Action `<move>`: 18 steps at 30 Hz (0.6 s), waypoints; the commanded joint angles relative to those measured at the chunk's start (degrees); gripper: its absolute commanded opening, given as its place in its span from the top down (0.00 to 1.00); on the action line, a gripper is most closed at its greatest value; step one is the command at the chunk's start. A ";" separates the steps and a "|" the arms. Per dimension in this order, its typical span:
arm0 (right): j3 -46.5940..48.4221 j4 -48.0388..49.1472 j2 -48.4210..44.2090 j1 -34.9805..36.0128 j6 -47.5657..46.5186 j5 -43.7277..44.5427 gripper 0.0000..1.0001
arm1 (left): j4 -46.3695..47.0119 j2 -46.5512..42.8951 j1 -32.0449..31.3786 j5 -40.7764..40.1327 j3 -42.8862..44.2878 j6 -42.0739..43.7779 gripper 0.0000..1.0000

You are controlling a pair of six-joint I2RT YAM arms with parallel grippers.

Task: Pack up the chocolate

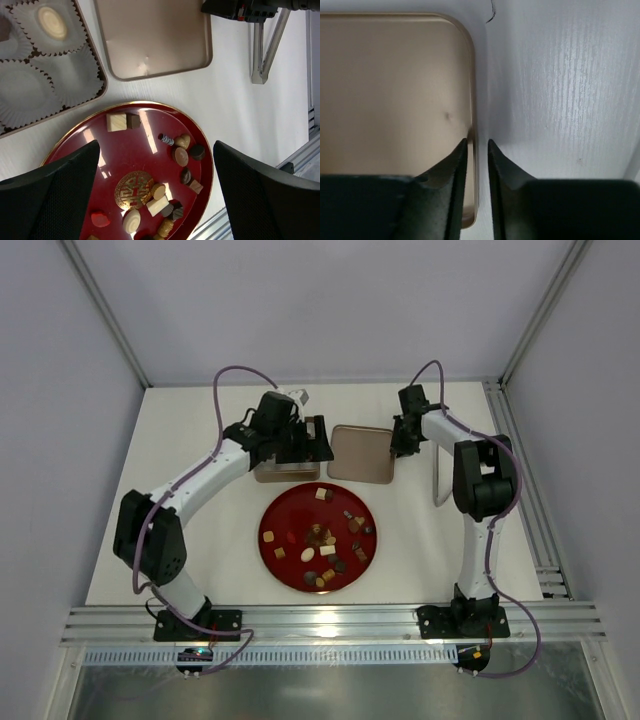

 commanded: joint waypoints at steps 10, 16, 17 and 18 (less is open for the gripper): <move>1.92 -2.07 -2.47 -0.56 -1.07 2.80 0.96 | 4.50 14.18 0.00 6.75 13.91 1.98 0.16; 1.92 -2.95 -6.61 -2.67 -1.33 0.69 0.96 | 4.41 20.87 0.00 8.95 19.80 3.12 0.18; 2.18 -3.12 -6.96 -2.76 -1.51 0.69 0.96 | 4.33 22.09 0.00 8.69 20.33 3.03 0.18; 2.19 -3.30 -7.32 -2.85 -1.60 0.69 0.96 | 4.33 22.89 0.00 8.60 20.86 3.03 0.18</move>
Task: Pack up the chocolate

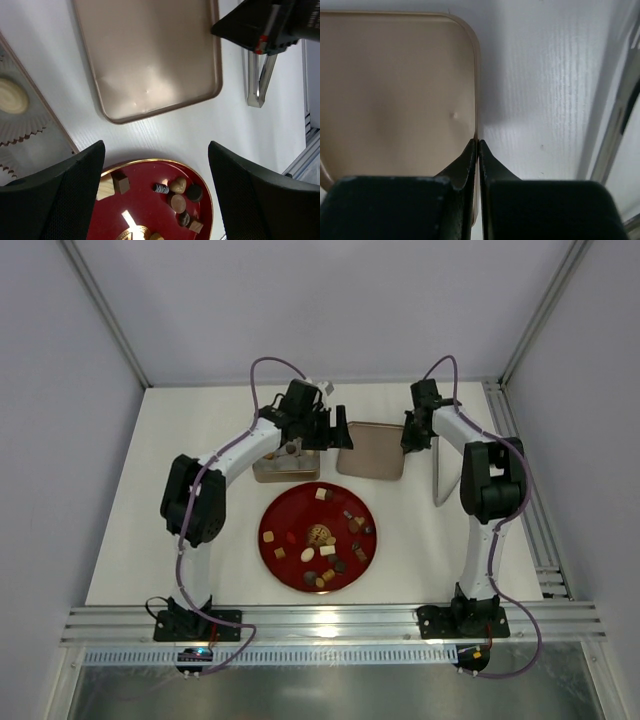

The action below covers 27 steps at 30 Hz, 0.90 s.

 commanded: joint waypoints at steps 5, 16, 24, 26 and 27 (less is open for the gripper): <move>-0.18 -0.48 -8.60 -2.07 -0.92 -3.85 0.96 | 1.11 5.71 0.00 2.94 8.42 0.95 0.16; -2.20 -1.01 -14.31 -5.06 -0.83 -8.07 0.96 | -1.09 15.11 0.09 3.56 17.83 -0.54 0.12; -5.63 -0.14 -18.44 -6.55 -0.66 -10.96 0.96 | -1.35 17.49 1.05 7.77 20.74 -0.80 0.11; -6.24 -0.04 -19.06 -6.82 -0.48 -11.84 0.96 | -1.26 17.49 1.23 8.22 20.74 -0.98 0.11; -6.33 0.04 -19.32 -6.99 -0.48 -12.63 0.96 | -1.26 17.41 1.23 8.39 20.82 -1.07 0.11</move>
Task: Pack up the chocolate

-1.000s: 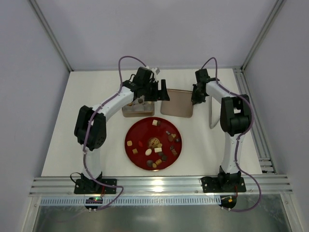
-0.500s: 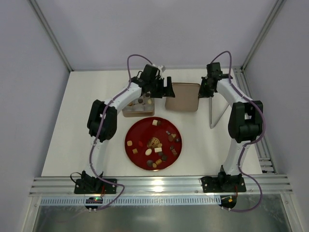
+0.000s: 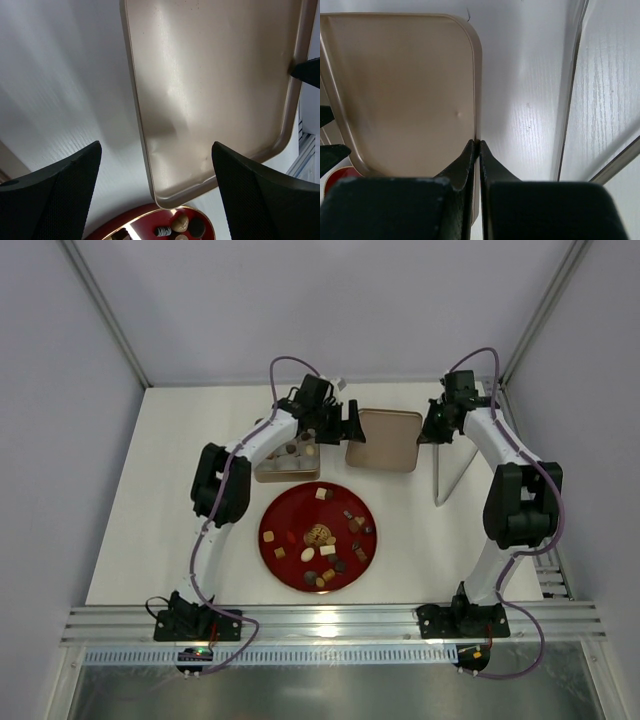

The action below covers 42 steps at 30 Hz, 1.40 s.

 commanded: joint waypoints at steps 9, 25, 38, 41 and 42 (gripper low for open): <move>-2.85 4.27 -5.41 -0.61 2.68 -9.43 0.96 | 4.98 0.23 0.66 9.75 1.75 -6.82 0.15; -7.59 7.53 -8.66 0.70 3.56 -11.37 0.96 | 10.26 -3.73 0.66 16.09 -4.59 -13.33 0.85; -13.48 8.67 -23.76 11.50 -3.46 7.16 0.29 | 4.30 -11.10 1.80 16.18 -7.14 -18.94 1.00; -16.73 9.72 -30.97 21.16 -8.56 14.72 0.26 | 0.08 -12.77 3.03 18.81 -7.05 -21.23 1.00; -17.52 10.25 -32.55 23.45 -11.01 16.39 0.26 | -1.06 -13.39 3.38 20.29 -7.49 -23.07 1.00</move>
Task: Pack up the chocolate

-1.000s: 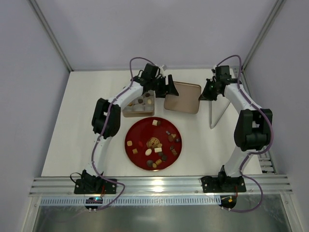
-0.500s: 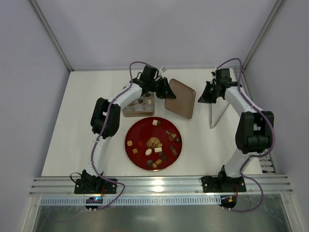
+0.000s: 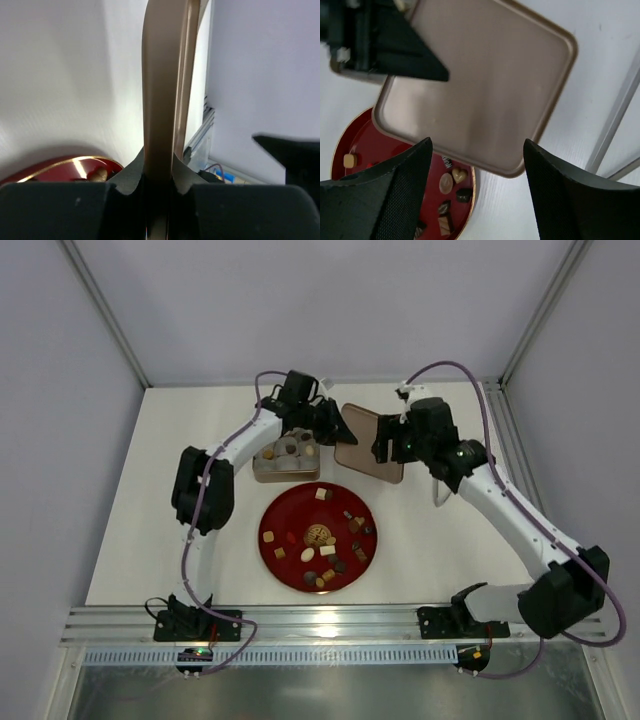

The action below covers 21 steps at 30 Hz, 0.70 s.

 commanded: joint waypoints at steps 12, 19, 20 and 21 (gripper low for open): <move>-7.53 1.83 -10.87 37.37 -21.44 35.94 0.24 | -2.51 -17.64 3.55 9.67 -14.14 -13.82 1.00; -5.95 2.36 -6.13 41.69 -26.98 42.55 0.22 | -2.69 -21.60 3.55 11.42 -18.27 -14.35 1.00; -5.86 2.80 -5.60 41.69 -27.94 42.74 0.22 | -2.78 -22.22 3.55 11.60 -18.63 -14.09 1.00; -5.86 3.32 -4.90 41.86 -28.56 43.00 0.22 | -2.78 -23.00 3.55 11.78 -19.50 -14.09 1.00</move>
